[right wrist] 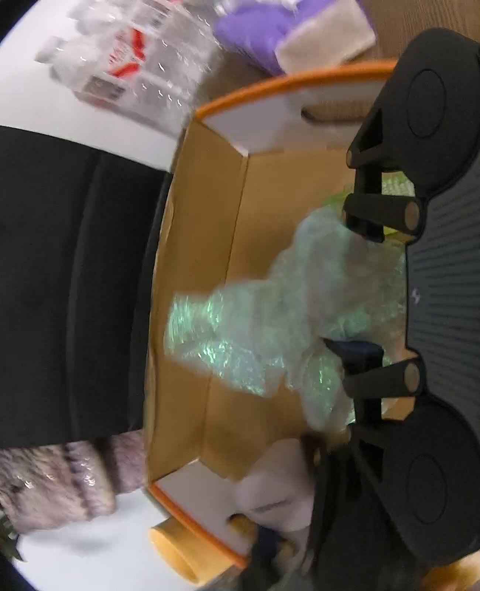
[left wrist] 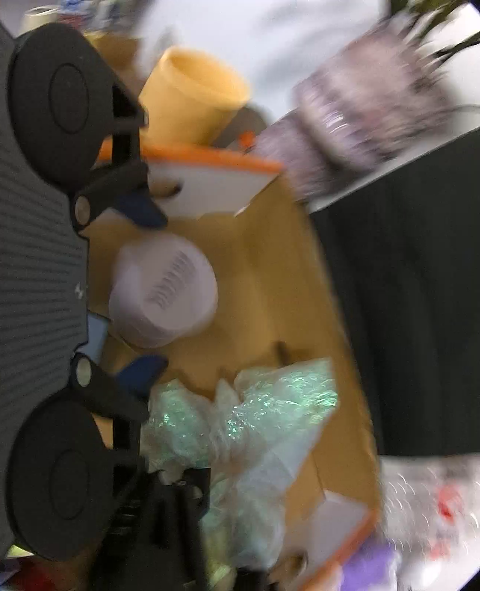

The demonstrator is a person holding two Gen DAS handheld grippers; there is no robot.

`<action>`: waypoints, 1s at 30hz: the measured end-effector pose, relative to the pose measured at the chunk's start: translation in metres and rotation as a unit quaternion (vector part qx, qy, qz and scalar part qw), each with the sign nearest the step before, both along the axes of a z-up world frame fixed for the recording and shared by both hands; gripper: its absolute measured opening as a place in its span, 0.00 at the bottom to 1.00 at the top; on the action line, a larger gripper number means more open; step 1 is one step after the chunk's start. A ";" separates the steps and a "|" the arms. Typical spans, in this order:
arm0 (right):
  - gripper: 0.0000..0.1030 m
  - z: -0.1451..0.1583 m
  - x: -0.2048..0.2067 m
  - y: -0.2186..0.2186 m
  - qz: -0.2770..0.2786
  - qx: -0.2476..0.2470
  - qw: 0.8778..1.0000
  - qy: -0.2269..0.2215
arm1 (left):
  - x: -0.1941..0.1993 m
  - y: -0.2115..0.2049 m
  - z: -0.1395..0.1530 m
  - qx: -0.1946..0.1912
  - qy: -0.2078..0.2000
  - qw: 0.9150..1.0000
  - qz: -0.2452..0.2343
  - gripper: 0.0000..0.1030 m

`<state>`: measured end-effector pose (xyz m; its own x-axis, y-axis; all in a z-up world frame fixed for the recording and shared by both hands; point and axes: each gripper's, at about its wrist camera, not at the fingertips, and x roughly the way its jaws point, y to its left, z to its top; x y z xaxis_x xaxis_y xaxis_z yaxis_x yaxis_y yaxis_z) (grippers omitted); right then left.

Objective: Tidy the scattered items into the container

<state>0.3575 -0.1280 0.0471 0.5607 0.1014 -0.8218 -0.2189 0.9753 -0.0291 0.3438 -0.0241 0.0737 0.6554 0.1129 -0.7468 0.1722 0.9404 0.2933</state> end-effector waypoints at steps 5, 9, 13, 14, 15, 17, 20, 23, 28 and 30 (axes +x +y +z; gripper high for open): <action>1.00 0.052 -0.125 -0.044 -0.038 0.036 0.993 -0.103 | -0.164 0.032 0.057 -0.115 -0.143 0.983 0.009 1.00; 1.00 0.034 -0.250 -0.058 -0.006 0.096 0.986 -0.137 | -0.266 0.044 0.016 -0.200 -0.133 0.970 0.024 1.00; 1.00 -0.006 -0.321 -0.055 -0.018 0.089 0.983 -0.159 | -0.318 0.045 -0.034 -0.179 -0.113 0.976 0.055 1.00; 1.00 -0.014 -0.335 -0.053 -0.023 0.081 0.983 -0.164 | -0.325 0.043 -0.044 -0.172 -0.104 0.978 0.053 1.00; 1.00 -0.020 -0.343 -0.050 -0.025 0.064 0.985 -0.160 | -0.330 0.040 -0.051 -0.163 -0.093 0.981 0.051 1.00; 1.00 -0.026 -0.355 -0.048 -0.029 0.049 0.985 -0.161 | -0.337 0.035 -0.056 -0.146 -0.095 0.984 0.047 1.00; 1.00 -0.033 -0.361 -0.050 -0.031 0.048 0.986 -0.158 | -0.344 0.032 -0.065 -0.119 -0.106 0.986 0.049 1.00; 1.00 -0.038 -0.358 -0.050 -0.039 0.055 0.987 -0.146 | -0.338 0.034 -0.071 -0.123 -0.096 0.986 0.056 1.00; 1.00 -0.053 -0.348 -0.048 -0.052 0.046 0.989 -0.130 | -0.328 0.038 -0.073 -0.149 -0.086 0.983 0.067 1.00; 1.00 -0.054 -0.347 -0.049 -0.062 0.044 0.989 -0.129 | -0.328 0.038 -0.074 -0.147 -0.086 0.983 0.067 1.00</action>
